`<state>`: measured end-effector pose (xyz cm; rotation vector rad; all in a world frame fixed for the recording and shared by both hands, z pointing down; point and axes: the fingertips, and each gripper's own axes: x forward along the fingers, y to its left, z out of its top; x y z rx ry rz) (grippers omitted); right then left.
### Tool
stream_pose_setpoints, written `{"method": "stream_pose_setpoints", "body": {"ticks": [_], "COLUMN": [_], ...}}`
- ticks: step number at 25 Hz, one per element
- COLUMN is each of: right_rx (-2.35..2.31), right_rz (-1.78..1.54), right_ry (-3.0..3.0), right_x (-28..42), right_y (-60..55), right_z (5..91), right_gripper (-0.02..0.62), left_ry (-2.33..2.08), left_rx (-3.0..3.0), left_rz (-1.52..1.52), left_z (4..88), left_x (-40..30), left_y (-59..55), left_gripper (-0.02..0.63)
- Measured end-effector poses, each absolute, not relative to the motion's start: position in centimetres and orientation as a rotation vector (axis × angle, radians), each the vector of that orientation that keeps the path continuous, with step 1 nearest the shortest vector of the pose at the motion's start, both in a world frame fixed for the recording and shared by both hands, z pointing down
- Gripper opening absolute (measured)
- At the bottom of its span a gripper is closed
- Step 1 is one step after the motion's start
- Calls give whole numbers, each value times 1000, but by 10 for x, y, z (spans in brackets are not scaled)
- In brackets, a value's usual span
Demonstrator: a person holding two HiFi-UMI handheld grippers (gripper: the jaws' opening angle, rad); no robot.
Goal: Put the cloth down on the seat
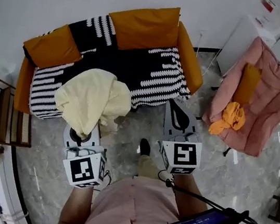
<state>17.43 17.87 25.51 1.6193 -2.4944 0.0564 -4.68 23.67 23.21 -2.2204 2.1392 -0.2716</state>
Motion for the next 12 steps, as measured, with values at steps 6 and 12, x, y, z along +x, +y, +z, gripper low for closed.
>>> {"method": "stream_pose_setpoints", "body": {"ticks": [6, 12], "right_rx": [1570, 1540], "right_rz": [67, 57], "right_ry": [-2529, -2577], "right_x": [175, 170], "right_y": [100, 44], "right_z": [252, 242], "right_gripper": [2, 1], "left_ry": [2169, 2197], "left_rx": [-2194, -2151], "left_rz": [-284, -288], "left_z": [223, 212], "left_x": [-40, -42], "left_y": [164, 123], "left_gripper": [130, 130]}}
